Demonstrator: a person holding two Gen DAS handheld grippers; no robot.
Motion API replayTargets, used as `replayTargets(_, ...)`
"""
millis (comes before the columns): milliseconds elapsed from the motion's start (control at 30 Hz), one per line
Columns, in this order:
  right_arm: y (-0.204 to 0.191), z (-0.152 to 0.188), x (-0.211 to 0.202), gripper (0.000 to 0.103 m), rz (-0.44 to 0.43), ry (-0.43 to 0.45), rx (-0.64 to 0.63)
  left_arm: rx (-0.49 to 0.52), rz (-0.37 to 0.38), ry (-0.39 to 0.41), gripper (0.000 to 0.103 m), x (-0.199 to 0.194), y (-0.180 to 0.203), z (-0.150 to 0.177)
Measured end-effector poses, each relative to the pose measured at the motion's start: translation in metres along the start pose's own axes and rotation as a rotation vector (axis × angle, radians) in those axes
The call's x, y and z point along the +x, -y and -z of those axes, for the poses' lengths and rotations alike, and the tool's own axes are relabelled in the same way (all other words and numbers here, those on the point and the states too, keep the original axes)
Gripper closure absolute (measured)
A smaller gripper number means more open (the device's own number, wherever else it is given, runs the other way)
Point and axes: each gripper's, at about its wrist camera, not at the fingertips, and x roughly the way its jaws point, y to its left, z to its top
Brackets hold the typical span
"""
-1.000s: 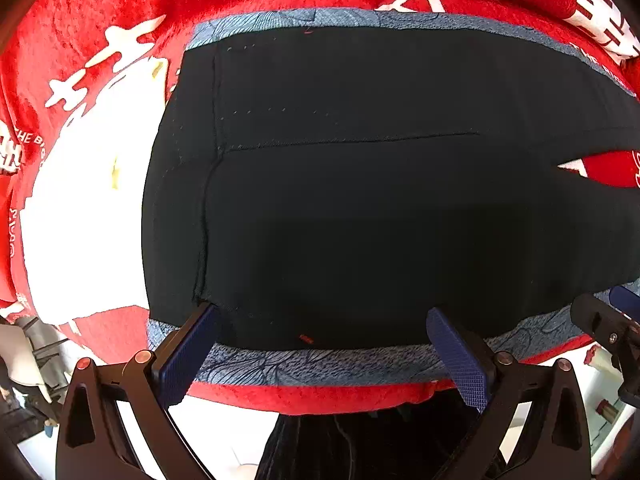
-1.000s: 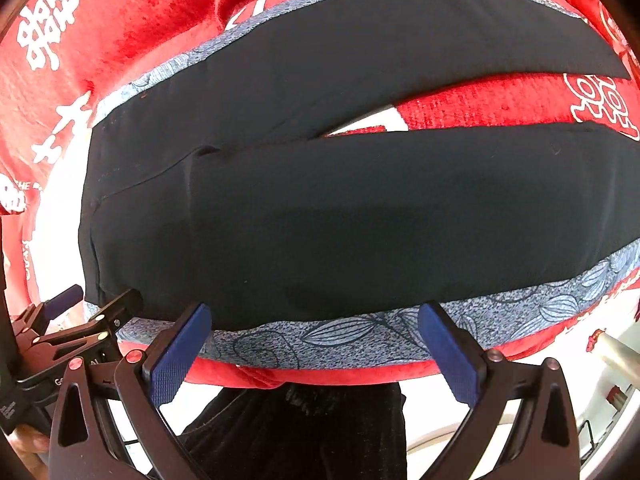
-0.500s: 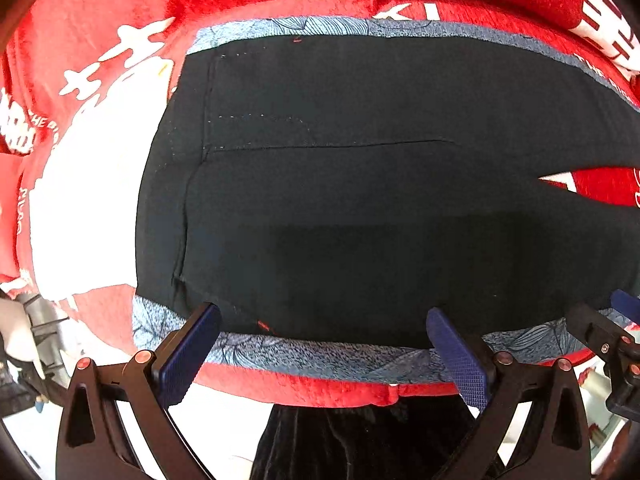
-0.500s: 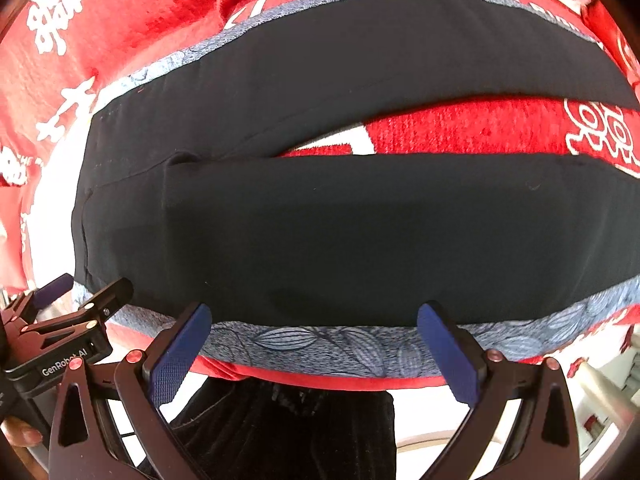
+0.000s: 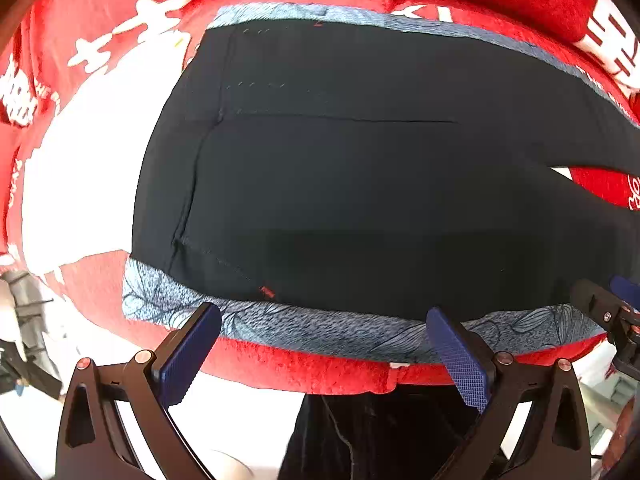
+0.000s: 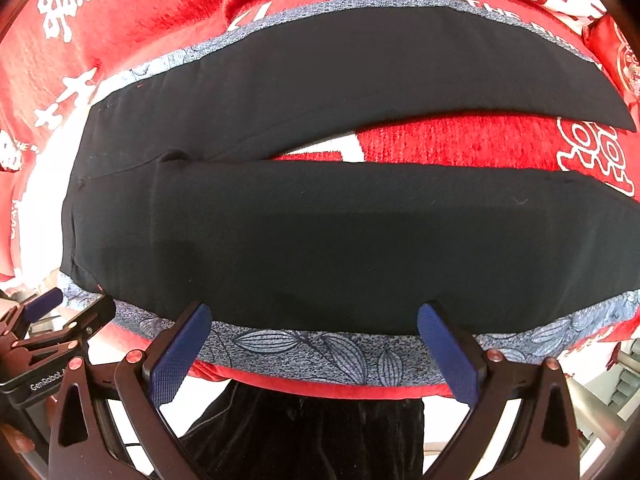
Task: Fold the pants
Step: 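Lower both grippers to the trouser waistband and grasp it, then lift the waistband with both grippers and fold it over toward the legs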
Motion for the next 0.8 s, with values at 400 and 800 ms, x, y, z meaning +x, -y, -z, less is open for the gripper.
replayTargets(400, -0.025, 0.019, -0.004, 0.0, 0.05, 0.027, -0.018, -0.002, 0.023, 0.047, 0.0, -0.002, -0.052, 0.025)
replayTargets(800, -0.002, 0.041, -0.011, 0.001, -0.389, 0.081, 0.201, -0.127, 0.229, 0.102, 0.0, -0.009, -0.116, 0.039)
